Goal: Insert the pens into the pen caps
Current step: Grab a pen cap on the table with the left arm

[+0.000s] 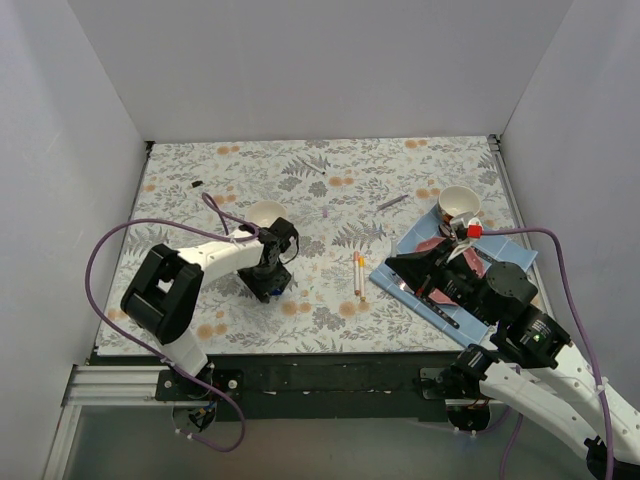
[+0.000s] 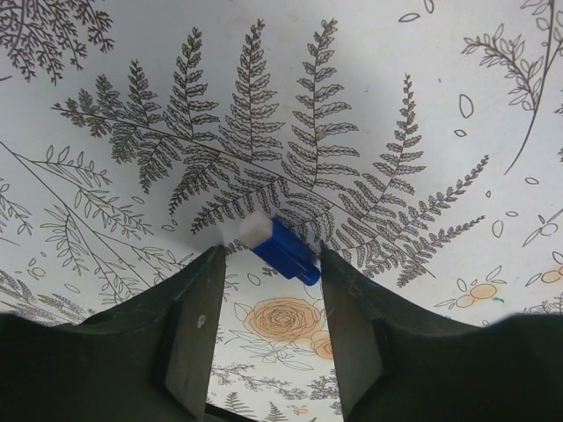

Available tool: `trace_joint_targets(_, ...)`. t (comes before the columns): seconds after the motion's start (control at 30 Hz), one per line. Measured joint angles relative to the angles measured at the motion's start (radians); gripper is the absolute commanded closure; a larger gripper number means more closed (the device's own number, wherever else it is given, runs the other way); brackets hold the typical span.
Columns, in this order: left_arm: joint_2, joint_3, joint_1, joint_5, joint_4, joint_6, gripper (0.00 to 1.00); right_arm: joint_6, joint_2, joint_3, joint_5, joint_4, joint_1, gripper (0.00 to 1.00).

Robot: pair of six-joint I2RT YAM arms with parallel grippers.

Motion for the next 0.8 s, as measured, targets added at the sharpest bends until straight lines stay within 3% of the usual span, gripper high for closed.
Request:
trace_joint_targets(0.53,0.013,0.011,0.018,-0.042,-0.001,-0.001,0.73,-0.001,-0.008,-0.009,-0.006,-0.005,0.000,0.99)
trace_joint_targets(0.73,0.014,0.011,0.019,-0.037,-0.001,0.000,0.99,0.000,-0.008,-0.009,-0.011,-0.005,0.000,0.99)
trace_joint_targets(0.8,0.014,0.012,0.019,-0.036,0.000,0.000,1.00,0.000,-0.008,-0.013,-0.015,-0.003,0.000,0.99)
